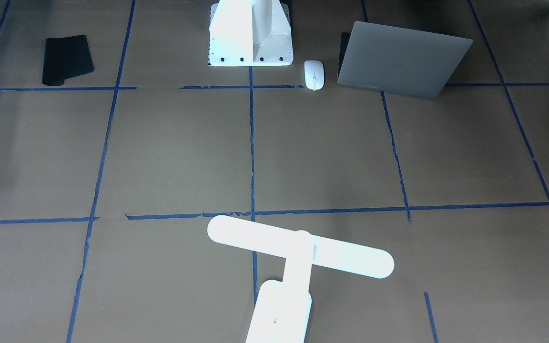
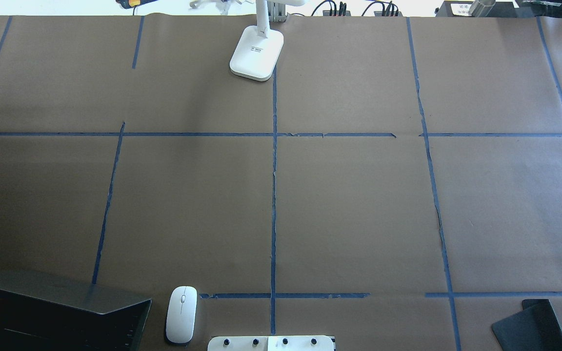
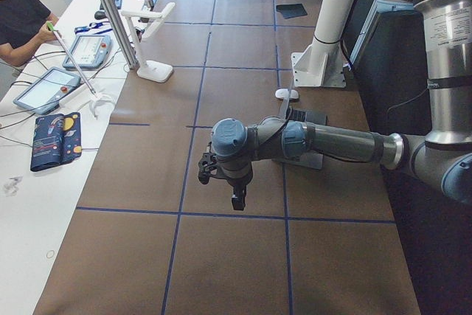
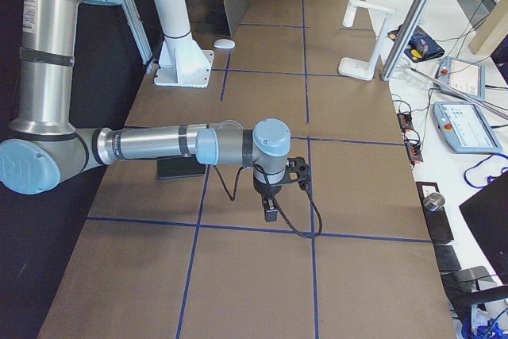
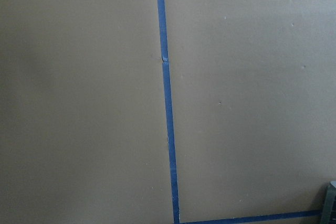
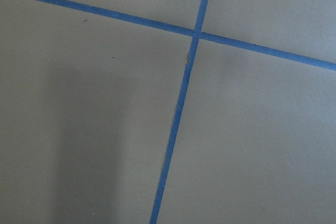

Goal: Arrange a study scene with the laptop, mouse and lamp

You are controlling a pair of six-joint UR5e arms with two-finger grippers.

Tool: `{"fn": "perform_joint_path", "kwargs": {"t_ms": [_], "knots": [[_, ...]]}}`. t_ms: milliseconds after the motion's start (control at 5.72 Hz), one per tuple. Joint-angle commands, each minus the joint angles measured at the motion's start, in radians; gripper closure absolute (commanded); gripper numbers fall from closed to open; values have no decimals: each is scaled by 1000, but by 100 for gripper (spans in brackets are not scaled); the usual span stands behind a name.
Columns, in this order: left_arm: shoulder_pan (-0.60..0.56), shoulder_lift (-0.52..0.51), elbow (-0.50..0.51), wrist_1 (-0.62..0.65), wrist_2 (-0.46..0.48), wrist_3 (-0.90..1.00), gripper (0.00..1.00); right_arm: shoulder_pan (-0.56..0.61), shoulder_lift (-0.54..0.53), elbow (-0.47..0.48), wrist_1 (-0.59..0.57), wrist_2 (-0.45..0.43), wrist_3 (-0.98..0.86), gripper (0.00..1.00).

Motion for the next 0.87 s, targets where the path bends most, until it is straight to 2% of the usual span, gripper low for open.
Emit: {"fn": "perform_joint_path", "kwargs": {"t_ms": [0,699], "knots": [[4,0,-7,-18,8,-1,0,0,-14,0,-5,27,-23,0],[5,2,-25,-24,-3,-2,0,0,-28,0,1,51,-17,0]]}}
